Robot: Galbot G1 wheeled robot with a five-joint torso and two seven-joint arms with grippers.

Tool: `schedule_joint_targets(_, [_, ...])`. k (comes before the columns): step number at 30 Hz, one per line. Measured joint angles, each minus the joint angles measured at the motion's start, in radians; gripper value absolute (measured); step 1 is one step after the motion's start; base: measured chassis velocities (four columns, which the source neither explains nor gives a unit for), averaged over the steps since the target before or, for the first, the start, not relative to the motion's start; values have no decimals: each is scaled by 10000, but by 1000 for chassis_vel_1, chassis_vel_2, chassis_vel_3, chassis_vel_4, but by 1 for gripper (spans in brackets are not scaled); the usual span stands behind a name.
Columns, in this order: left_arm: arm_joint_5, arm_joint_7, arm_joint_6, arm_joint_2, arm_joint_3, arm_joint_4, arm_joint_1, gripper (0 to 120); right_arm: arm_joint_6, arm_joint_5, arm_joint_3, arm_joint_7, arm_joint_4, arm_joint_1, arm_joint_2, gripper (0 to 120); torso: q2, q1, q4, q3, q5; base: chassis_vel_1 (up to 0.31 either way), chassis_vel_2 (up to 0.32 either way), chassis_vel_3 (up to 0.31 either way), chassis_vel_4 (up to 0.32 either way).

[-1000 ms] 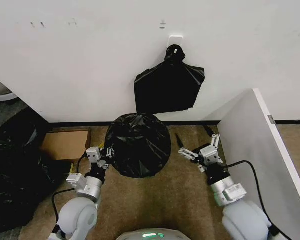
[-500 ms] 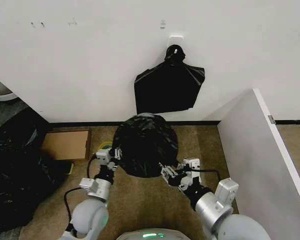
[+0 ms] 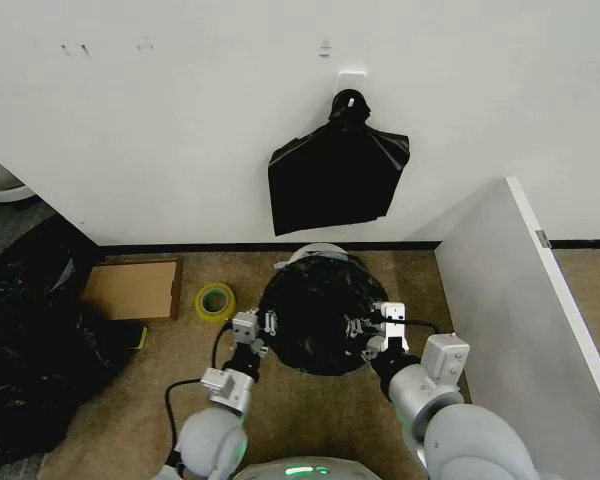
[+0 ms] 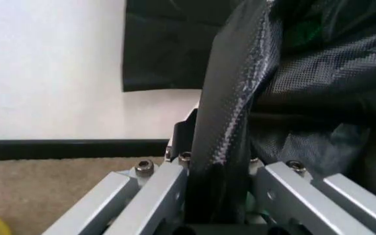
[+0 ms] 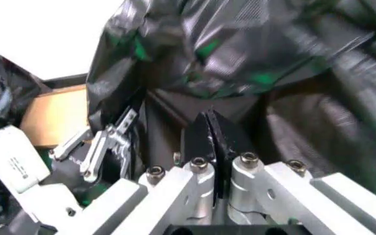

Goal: Place the garbage bag over the trash bin.

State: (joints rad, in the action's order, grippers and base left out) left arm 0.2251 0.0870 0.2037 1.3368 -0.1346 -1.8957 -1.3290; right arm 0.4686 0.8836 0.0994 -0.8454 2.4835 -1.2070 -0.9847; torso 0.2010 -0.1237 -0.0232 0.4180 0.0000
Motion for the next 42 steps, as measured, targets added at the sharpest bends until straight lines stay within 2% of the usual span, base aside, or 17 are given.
schedule_joint_targets(11, [-237, 14, -29, 65, 408, 22, -85, 0, 49, -1536, 648, -760, -904, 506, -580, 0, 0, 0, 1, 0, 0, 0, 0, 0, 0])
schedule_joint_targets(17, [-590, -35, 121, 5, 506, -237, -329, 0, 167, -2420, 1051, -1101, -2112, 1138, -967, 0, 0, 0, 2, 0, -1, 0, 0, 0, 0])
schedule_joint_targets(42, [-1037, -209, 443, -422, 515, -838, -929, 0, 256, -2588, 1039, -1114, -4128, 1987, -1623, 0, 0, 0, 1, 0, -1, 0, 0, 0, 0])
